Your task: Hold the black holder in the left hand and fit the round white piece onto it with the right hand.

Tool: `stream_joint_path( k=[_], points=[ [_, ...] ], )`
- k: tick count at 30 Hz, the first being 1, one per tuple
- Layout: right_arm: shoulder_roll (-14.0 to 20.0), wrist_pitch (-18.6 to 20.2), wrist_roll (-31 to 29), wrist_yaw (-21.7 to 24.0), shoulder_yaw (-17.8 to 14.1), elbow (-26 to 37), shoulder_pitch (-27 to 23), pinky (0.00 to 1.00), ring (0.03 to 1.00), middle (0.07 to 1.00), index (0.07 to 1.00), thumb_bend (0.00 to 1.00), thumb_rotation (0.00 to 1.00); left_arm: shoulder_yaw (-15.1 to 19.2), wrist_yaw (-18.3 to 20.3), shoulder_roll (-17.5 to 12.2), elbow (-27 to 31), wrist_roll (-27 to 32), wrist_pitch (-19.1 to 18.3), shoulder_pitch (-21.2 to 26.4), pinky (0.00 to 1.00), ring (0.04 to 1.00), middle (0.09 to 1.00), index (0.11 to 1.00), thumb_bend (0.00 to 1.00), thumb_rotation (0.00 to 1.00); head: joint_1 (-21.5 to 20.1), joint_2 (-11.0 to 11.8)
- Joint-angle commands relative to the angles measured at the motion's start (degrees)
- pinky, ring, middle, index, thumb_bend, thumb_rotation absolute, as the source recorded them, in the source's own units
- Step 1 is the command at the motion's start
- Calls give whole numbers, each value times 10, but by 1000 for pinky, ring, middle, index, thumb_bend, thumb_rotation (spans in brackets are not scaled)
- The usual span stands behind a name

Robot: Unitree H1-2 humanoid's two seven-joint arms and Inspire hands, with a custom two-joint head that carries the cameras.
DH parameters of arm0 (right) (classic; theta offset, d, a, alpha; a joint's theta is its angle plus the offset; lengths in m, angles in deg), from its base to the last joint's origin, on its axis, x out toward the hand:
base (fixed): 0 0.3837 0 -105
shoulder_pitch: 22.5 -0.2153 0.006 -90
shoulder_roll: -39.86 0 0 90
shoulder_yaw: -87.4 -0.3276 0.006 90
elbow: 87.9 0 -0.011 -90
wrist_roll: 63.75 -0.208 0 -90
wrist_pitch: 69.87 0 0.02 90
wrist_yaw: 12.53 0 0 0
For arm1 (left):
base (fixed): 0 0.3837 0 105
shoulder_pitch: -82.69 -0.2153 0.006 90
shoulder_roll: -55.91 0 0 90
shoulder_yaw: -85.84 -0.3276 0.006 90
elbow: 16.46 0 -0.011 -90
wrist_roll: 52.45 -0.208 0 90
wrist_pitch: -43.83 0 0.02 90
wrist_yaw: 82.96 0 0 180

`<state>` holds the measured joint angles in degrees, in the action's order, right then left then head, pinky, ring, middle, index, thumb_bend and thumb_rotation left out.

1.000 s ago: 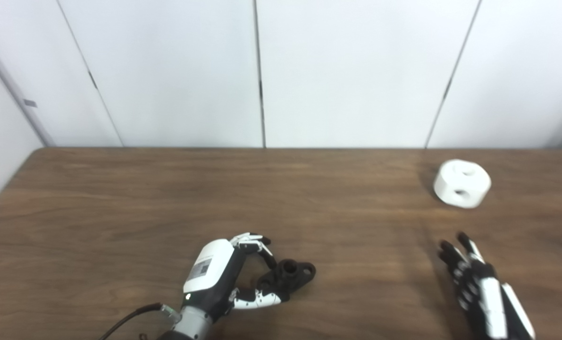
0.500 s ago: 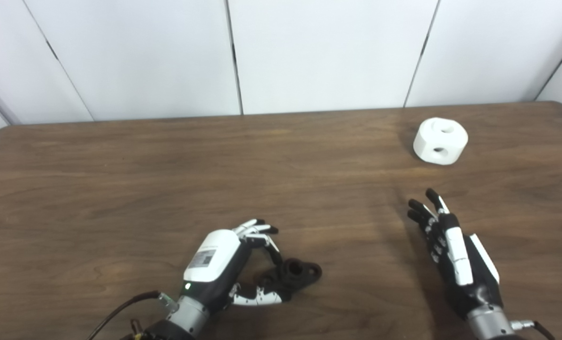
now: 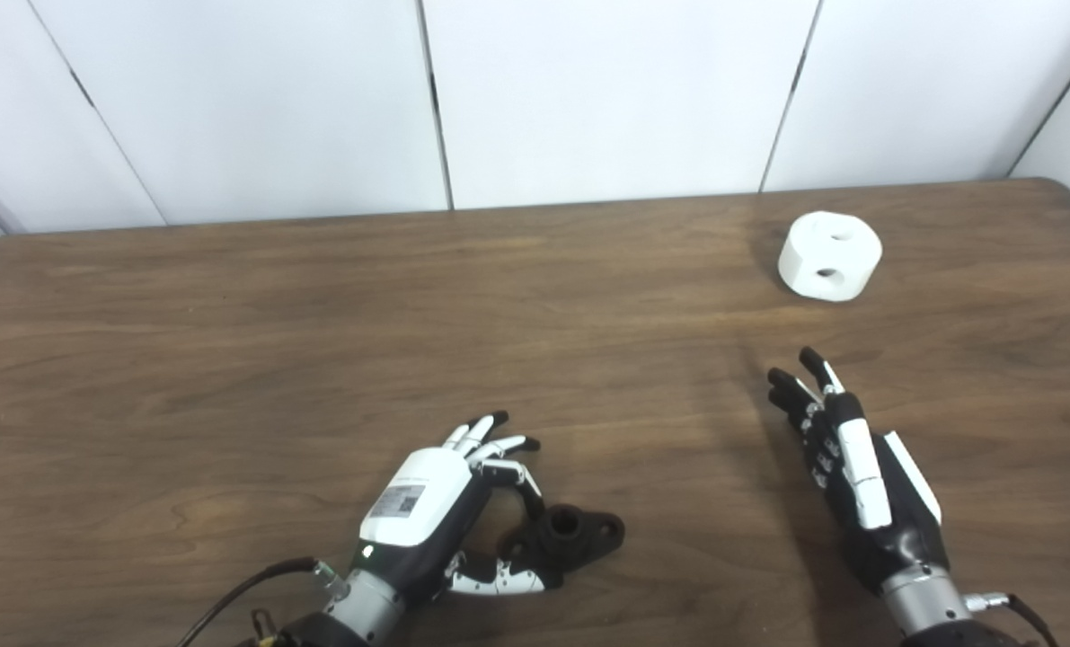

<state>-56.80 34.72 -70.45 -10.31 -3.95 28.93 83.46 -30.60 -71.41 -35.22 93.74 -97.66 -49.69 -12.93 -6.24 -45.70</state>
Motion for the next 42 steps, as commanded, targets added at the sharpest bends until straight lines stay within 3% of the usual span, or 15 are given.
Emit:
stream_joint_path(
  k=[1, 12, 20, 28, 33, 35, 38, 42],
  points=[
    [-3, -1, -7, 6, -3, 19, -7, 1000, 935, 916, 1000, 600, 1000, -5, 17, -8, -7, -22, 4, 0, 1000, 1000, 876, 485, 519, 58, 0, -1],
    [0, 8, -21, 3, -15, 35, -7, 1000, 949, 918, 1000, 583, 1000, 0, 32, -5, -10, -2, 2, 2, 1000, 992, 857, 486, 518, 58, -5, 3],
    [13, 2, -51, 2, -61, 72, -12, 1000, 944, 908, 1000, 576, 999, 1, 30, -7, -17, -1, 6, 2, 1000, 975, 850, 486, 519, 59, -20, 14],
    [54, 16, 2, -6, -94, 101, -40, 997, 962, 929, 1000, 560, 887, -2, 35, -6, -18, -14, 1, -2, 1000, 977, 860, 486, 518, 61, -20, 25],
    [102, 7, 132, -12, -96, 97, -68, 900, 930, 908, 969, 630, 739, -2, 19, -5, -26, -17, 13, -5, 1000, 967, 857, 486, 519, 60, -20, 31],
    [119, 23, 160, -7, -97, 99, -88, 920, 945, 920, 936, 634, 588, -1, 13, -3, -30, -16, 17, -7, 1000, 962, 858, 485, 520, 59, -21, 33],
    [148, 40, 212, 1, -91, 94, -122, 948, 961, 935, 890, 683, 459, 0, 7, -4, -36, -17, 23, -7, 1000, 957, 860, 485, 520, 60, -25, 37],
    [204, 69, 307, 33, -67, 69, -176, 993, 992, 957, 865, 761, 439, 0, 1, -5, -39, -20, 27, -7, 1000, 954, 862, 485, 520, 59, -32, 42]
  ],
)
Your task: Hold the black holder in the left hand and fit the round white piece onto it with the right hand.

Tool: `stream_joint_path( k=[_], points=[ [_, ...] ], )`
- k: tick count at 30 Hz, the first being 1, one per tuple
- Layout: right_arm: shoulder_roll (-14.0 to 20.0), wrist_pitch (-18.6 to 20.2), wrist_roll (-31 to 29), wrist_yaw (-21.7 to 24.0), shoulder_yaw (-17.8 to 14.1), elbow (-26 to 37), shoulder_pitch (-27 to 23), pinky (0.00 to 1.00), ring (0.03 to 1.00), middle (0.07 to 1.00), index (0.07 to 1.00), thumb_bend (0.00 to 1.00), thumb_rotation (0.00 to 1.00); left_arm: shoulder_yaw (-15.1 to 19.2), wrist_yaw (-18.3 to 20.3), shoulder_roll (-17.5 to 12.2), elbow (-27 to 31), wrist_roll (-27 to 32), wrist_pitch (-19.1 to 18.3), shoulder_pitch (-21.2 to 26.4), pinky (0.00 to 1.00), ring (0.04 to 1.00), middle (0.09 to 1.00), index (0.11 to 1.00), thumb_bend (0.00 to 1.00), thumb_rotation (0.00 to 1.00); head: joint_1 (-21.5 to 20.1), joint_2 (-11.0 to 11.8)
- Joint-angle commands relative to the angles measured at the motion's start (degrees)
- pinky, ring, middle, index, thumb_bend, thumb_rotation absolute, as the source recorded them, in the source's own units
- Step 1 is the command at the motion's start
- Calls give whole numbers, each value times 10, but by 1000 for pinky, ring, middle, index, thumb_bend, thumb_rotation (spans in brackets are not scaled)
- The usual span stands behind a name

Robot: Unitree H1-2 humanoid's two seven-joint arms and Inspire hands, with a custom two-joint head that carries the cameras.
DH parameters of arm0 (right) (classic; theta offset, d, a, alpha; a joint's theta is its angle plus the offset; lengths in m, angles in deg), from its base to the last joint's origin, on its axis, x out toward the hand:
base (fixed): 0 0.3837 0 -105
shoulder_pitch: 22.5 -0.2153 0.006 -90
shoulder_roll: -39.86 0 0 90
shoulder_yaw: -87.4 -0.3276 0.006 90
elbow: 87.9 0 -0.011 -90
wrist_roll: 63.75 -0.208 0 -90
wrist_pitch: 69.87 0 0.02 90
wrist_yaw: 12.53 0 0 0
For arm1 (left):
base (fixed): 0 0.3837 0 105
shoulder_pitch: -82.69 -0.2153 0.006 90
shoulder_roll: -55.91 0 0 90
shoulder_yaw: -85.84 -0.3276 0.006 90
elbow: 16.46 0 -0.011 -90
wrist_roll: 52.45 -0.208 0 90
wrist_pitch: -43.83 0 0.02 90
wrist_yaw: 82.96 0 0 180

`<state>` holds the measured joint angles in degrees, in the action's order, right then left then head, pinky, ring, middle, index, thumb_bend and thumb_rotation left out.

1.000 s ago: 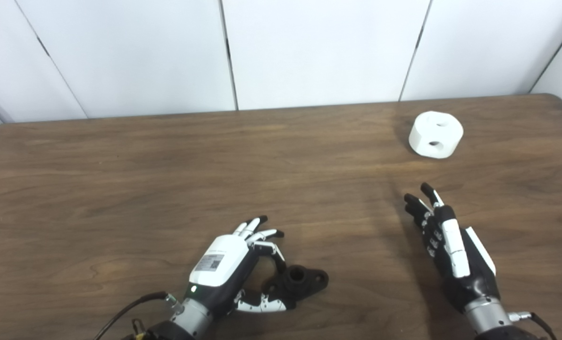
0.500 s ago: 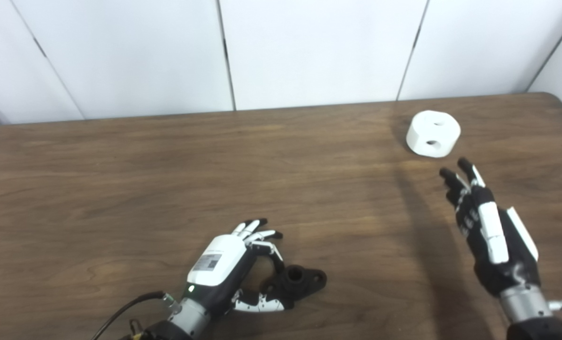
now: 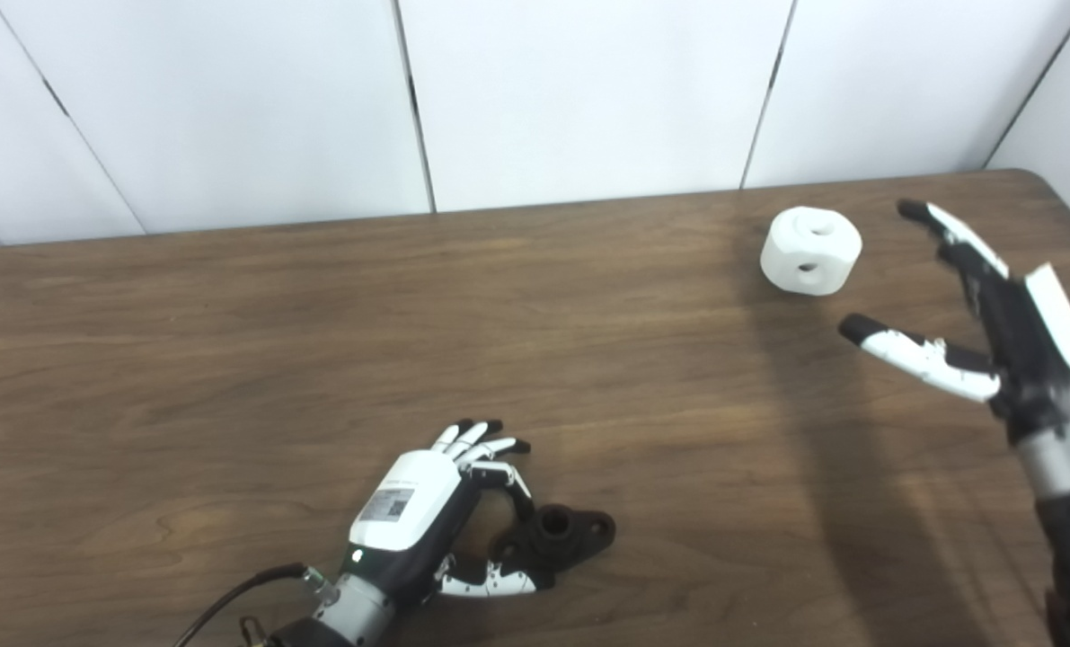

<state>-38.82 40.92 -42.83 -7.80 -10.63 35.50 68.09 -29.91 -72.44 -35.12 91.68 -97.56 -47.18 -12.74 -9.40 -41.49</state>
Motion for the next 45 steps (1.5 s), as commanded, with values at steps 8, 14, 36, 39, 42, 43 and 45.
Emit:
stream_joint_path(
  k=[8, 14, 36, 39, 42, 43, 45],
  points=[
    [90, 32, 102, 62, 40, -82, -134, 1000, 1000, 1000, 858, 902, 302, -7, 5, -7, -22, -27, 10, -10, 1000, 950, 863, 485, 520, 59, -5, 3],
    [110, 43, 143, 84, 72, -159, -207, 996, 1000, 1000, 848, 935, 278, -7, 3, -3, -20, -32, 9, -13, 1000, 947, 861, 485, 522, 58, -8, 5],
    [146, 49, 181, 171, 163, -359, -349, 1000, 1000, 998, 785, 968, 304, -6, 2, -2, -18, -37, 9, -16, 1000, 943, 857, 485, 522, 58, -15, 6],
    [147, 55, 181, 187, 171, -367, -358, 1000, 1000, 999, 786, 978, 302, -6, -4, -2, -22, -35, 14, -16, 1000, 939, 853, 485, 522, 57, -17, 6],
    [150, 53, 183, 199, 180, -375, -366, 993, 1000, 992, 786, 995, 307, -6, -6, -2, -24, -35, 17, -16, 1000, 938, 852, 485, 521, 58, -17, 6],
    [150, 53, 183, 202, 182, -378, -368, 989, 1000, 989, 787, 999, 308, -6, -6, -2, -25, -37, 16, -16, 1000, 938, 852, 485, 521, 58, -17, 7],
    [151, 53, 184, 208, 186, -383, -371, 984, 1000, 982, 795, 1000, 305, -6, -3, 0, -21, -42, 9, -17, 1000, 940, 852, 485, 521, 58, -16, 7]
  ],
)
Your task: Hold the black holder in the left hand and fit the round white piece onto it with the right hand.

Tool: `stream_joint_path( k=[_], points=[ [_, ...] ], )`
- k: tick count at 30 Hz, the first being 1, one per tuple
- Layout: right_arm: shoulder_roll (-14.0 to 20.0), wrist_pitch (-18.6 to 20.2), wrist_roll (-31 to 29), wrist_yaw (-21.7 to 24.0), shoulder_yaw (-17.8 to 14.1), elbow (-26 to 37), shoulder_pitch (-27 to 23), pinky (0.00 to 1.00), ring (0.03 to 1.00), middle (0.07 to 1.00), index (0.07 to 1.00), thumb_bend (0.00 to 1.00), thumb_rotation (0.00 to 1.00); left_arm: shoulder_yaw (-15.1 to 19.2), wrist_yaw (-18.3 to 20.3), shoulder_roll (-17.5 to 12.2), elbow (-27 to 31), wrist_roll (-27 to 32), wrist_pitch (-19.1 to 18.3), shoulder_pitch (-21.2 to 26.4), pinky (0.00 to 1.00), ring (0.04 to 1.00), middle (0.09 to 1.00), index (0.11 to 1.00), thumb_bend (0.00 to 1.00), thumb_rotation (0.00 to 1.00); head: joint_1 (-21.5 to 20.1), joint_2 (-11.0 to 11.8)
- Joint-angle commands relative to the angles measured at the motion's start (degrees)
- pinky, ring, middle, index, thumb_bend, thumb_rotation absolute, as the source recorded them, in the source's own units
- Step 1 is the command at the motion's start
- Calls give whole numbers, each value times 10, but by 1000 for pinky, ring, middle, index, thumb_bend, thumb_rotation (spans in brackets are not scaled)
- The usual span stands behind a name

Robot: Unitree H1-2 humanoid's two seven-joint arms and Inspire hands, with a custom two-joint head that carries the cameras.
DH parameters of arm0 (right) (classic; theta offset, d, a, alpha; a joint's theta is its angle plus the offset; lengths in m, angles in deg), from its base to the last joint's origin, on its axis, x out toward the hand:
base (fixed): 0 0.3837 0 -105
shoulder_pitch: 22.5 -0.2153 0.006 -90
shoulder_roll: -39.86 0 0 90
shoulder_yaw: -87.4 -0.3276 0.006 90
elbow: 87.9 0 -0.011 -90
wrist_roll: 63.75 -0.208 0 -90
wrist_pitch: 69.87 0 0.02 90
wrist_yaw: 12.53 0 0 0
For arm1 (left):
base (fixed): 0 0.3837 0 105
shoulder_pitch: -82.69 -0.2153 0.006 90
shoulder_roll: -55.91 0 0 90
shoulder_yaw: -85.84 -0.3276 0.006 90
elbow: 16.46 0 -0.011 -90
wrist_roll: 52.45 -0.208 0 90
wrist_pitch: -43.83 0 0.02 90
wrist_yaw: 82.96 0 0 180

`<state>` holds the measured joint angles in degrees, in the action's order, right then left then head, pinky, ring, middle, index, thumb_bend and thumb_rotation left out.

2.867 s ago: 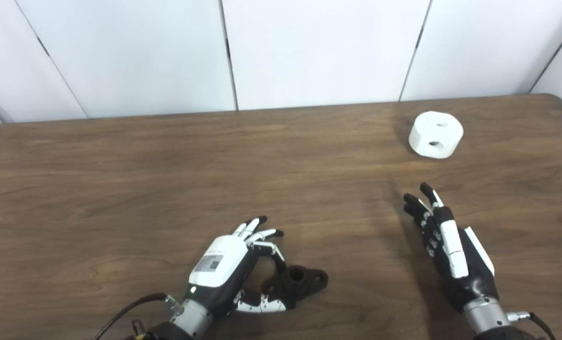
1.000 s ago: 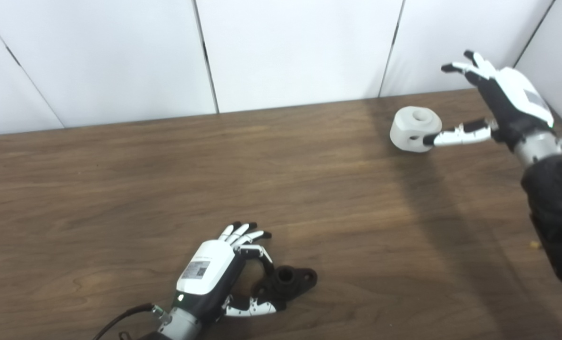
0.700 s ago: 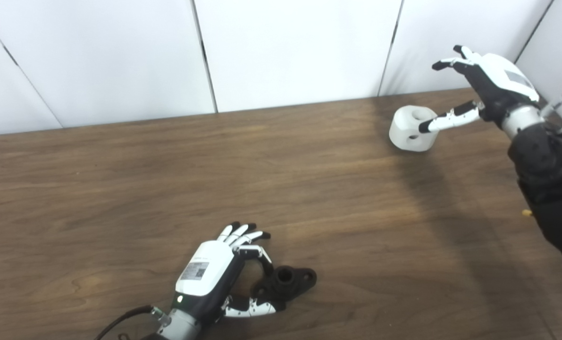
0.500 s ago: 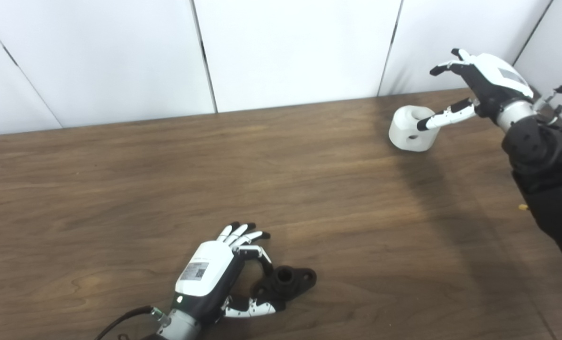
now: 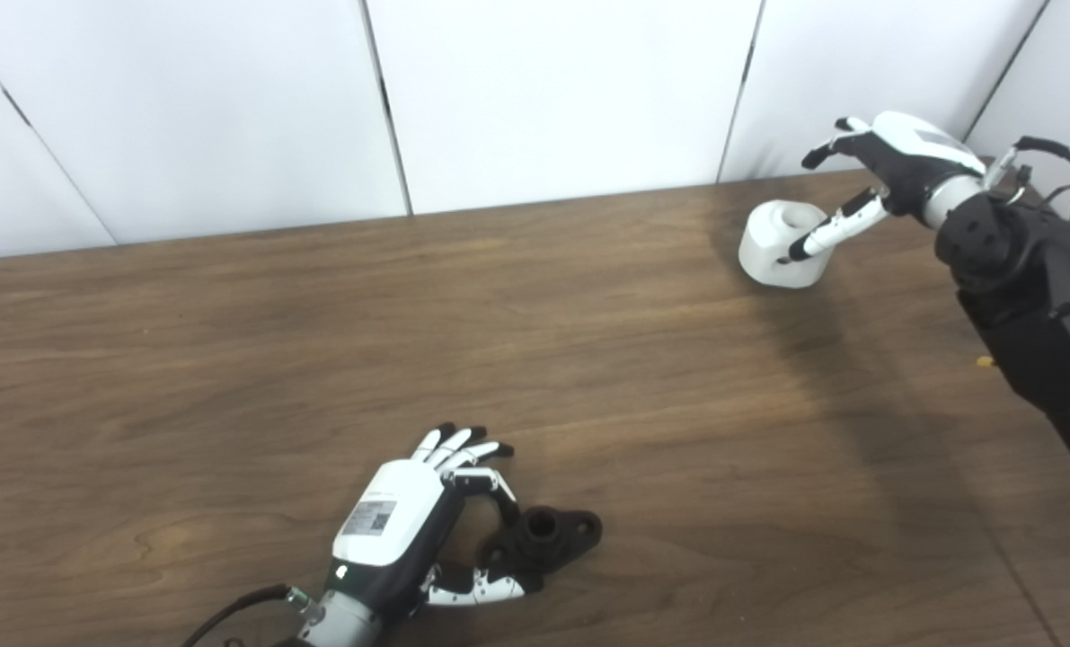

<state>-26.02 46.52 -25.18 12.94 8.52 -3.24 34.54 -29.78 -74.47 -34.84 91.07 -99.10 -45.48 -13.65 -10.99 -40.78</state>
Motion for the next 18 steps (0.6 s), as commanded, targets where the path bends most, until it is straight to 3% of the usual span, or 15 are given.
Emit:
stream_joint_path(
  k=[1, 18],
  points=[
    [23, -1, 7, 3, -4, 4, -36, 980, 1000, 980, 799, 1000, 301, -7, 20, -3, -13, -29, -11, -9, 1000, 940, 852, 485, 521, 58, 0, 0],
    [11, -11, 11, 6, 17, -24, -34, 947, 1000, 959, 804, 1000, 276, -7, 9, 1, -29, -30, -5, -6, 1000, 936, 849, 486, 521, 58, 6, 10]
  ],
)
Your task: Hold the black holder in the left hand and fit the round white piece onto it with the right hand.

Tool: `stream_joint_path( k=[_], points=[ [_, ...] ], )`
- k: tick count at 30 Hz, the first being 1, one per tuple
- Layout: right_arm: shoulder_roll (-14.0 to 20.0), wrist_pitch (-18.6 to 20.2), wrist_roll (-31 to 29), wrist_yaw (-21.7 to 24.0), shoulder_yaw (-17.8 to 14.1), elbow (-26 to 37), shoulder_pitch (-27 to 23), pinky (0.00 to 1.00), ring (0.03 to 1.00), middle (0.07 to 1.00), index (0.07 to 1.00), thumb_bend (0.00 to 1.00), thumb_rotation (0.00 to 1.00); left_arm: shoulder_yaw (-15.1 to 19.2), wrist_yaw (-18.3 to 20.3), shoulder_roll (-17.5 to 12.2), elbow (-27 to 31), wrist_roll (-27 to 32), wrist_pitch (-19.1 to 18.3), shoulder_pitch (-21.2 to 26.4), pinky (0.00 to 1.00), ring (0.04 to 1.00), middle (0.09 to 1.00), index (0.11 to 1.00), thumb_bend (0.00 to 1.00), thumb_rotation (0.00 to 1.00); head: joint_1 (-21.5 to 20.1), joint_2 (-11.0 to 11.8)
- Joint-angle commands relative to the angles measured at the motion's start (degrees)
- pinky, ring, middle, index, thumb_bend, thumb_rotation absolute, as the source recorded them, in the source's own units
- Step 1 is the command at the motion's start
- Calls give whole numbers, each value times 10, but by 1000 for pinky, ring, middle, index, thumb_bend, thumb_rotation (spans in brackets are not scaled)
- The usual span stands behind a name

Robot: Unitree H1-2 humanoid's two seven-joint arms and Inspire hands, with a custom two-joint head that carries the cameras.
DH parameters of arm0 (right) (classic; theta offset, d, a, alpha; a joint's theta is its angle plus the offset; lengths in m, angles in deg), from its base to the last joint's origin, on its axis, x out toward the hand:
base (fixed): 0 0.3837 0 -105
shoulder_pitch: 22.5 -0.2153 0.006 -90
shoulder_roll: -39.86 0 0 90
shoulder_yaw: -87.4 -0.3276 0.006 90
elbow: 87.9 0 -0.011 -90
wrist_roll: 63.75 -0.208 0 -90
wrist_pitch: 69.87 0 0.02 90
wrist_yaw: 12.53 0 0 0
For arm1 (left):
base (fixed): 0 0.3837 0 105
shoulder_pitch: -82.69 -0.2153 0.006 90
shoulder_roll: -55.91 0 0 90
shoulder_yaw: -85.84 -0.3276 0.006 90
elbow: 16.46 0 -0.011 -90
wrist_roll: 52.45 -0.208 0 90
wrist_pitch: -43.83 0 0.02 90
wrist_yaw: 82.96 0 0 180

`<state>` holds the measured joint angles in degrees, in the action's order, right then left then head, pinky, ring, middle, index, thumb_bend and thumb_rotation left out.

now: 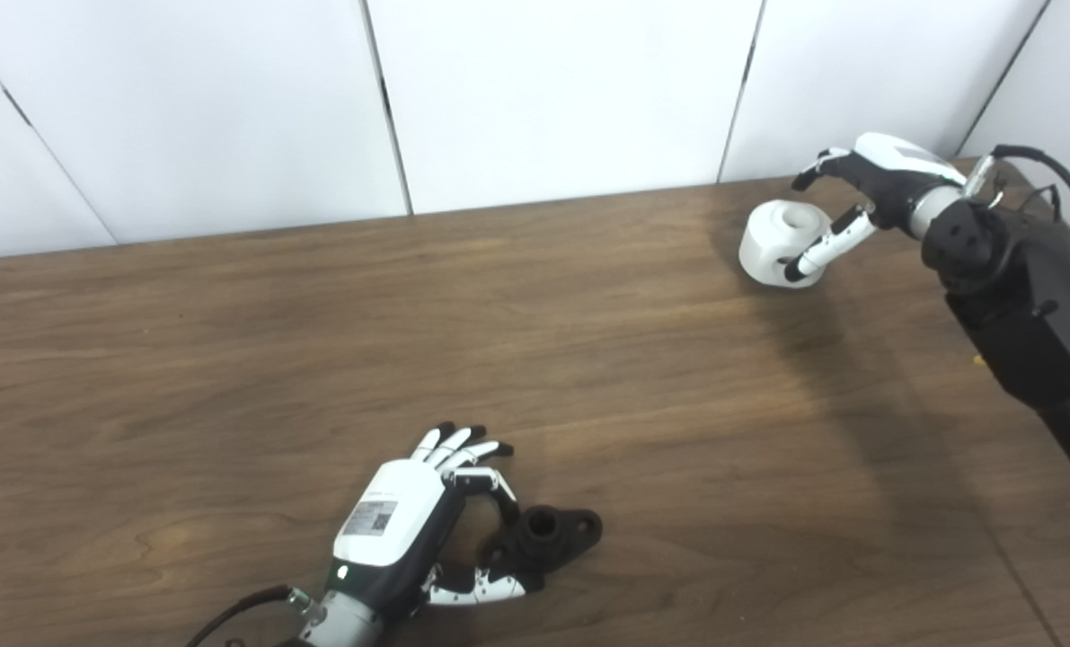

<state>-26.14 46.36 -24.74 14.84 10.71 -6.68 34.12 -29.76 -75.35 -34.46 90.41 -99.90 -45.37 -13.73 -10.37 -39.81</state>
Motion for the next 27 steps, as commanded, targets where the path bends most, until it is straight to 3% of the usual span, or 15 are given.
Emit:
stream_joint_path(
  k=[1, 8, 20, 27],
  points=[
    [11, -14, 5, -16, -4, 8, -29, 946, 1000, 959, 806, 1000, 274, -7, 18, -2, -23, -22, -8, -6, 1000, 936, 849, 486, 521, 58, 1, 1],
    [1, -23, 5, -27, -1, -2, -28, 965, 1000, 965, 815, 1000, 269, -7, 24, 1, -20, -22, -16, -6, 1000, 941, 854, 486, 520, 58, 5, 2],
    [-7, -44, 11, -75, -3, -14, -25, 927, 1000, 940, 752, 909, 240, -8, 22, 0, -25, -22, -13, -7, 1000, 938, 854, 486, 520, 59, 6, 1],
    [-5, -43, 10, -77, -6, -13, -27, 928, 1000, 939, 754, 905, 251, -7, 21, 1, -27, -18, -12, -7, 1000, 940, 856, 486, 520, 58, 7, 1]
  ],
)
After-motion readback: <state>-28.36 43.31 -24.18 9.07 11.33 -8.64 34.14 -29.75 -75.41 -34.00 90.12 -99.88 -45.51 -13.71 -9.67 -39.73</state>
